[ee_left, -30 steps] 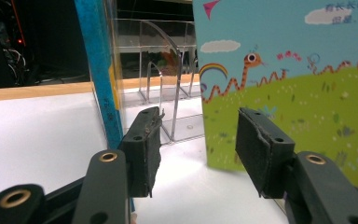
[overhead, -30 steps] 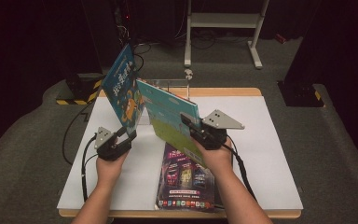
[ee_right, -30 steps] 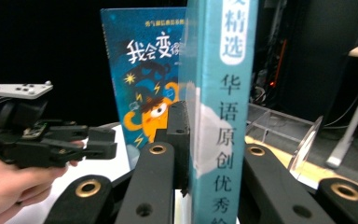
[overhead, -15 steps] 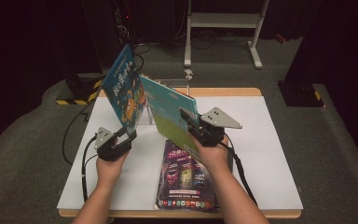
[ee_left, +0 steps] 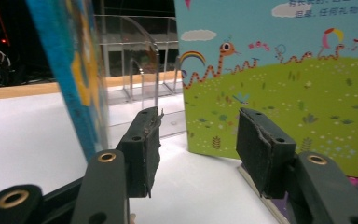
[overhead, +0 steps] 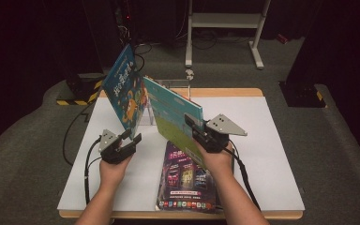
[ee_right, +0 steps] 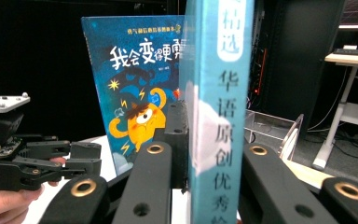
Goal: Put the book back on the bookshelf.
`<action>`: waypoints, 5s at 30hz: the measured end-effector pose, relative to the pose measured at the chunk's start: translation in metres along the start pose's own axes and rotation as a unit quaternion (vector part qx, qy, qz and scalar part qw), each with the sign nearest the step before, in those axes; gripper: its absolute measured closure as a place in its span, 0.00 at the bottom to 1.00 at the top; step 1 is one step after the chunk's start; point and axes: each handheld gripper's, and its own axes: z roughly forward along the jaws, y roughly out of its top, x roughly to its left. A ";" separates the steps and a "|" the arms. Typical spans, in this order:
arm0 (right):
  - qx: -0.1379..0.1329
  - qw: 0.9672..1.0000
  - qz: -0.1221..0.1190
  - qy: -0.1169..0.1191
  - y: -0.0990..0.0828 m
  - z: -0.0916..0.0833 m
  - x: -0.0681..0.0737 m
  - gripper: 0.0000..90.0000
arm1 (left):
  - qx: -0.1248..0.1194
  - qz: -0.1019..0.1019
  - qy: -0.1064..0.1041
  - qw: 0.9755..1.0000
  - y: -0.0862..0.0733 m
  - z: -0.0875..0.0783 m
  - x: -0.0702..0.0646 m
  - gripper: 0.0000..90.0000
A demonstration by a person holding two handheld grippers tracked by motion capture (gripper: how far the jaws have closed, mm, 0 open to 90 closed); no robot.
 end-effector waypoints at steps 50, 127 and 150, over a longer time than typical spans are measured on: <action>0.021 1.000 0.020 0.008 -0.063 -0.055 0.024 0.82 | 0.013 -0.018 -0.190 0.981 0.024 0.002 -0.154 0.20; 0.096 0.994 0.033 0.028 -0.106 -0.081 -0.002 0.54 | 0.016 0.066 -0.116 0.991 0.010 -0.053 -0.128 0.23; 0.097 0.994 0.039 0.037 -0.104 -0.073 0.003 0.55 | 0.005 0.085 -0.103 0.991 0.010 -0.083 -0.098 0.45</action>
